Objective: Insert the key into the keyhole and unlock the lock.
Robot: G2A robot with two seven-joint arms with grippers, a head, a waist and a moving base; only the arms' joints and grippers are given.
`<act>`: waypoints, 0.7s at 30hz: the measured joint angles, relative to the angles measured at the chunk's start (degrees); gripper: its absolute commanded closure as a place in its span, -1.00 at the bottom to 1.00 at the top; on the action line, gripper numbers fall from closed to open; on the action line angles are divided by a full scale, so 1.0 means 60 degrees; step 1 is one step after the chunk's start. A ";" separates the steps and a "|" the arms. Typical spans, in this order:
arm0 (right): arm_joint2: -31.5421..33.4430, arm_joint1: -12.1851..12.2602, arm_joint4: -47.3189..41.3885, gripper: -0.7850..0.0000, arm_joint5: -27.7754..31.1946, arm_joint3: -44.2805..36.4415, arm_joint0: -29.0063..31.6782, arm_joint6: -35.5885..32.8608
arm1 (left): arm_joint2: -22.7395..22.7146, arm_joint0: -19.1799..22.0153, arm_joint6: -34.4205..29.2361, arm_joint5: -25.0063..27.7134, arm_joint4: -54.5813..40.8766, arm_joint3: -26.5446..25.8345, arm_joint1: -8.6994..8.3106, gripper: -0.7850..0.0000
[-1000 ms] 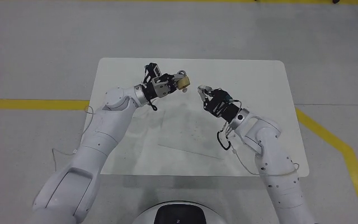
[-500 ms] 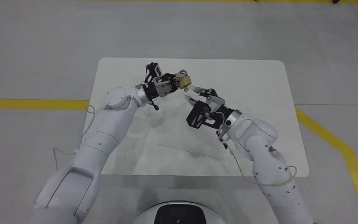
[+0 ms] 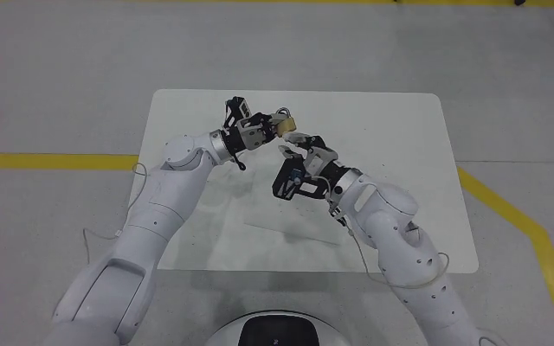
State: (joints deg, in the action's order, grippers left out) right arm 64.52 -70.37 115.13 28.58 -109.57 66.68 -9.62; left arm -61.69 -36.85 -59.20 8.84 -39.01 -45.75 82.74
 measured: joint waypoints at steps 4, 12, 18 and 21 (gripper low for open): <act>-0.0123 -0.0040 -0.0087 1.00 -0.0114 0.0137 -0.0077 -0.0201 | -0.0034 -0.0017 -0.0018 -0.0002 -0.0033 0.0009 0.0001 1.00; 0.0132 -0.0103 -0.1180 1.00 -0.0552 0.0309 0.0073 -0.0258 | -0.0076 -0.0044 -0.0104 0.0030 -0.0049 0.0027 0.0004 1.00; 0.0533 -0.0176 -0.3358 1.00 -0.0844 0.0721 0.0332 0.0521 | -0.0085 -0.0025 -0.0244 0.0199 0.0002 0.0050 0.0009 1.00; 0.0679 -0.0195 -0.4304 1.00 -0.0741 0.1042 0.0305 0.0738 | -0.0127 -0.0020 -0.0307 0.0315 0.0022 0.0077 -0.0001 1.00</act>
State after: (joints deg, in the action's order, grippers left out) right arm 68.59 -71.55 89.30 24.13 -103.32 68.51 -5.19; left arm -62.46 -36.96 -61.04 10.72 -38.88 -45.30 82.73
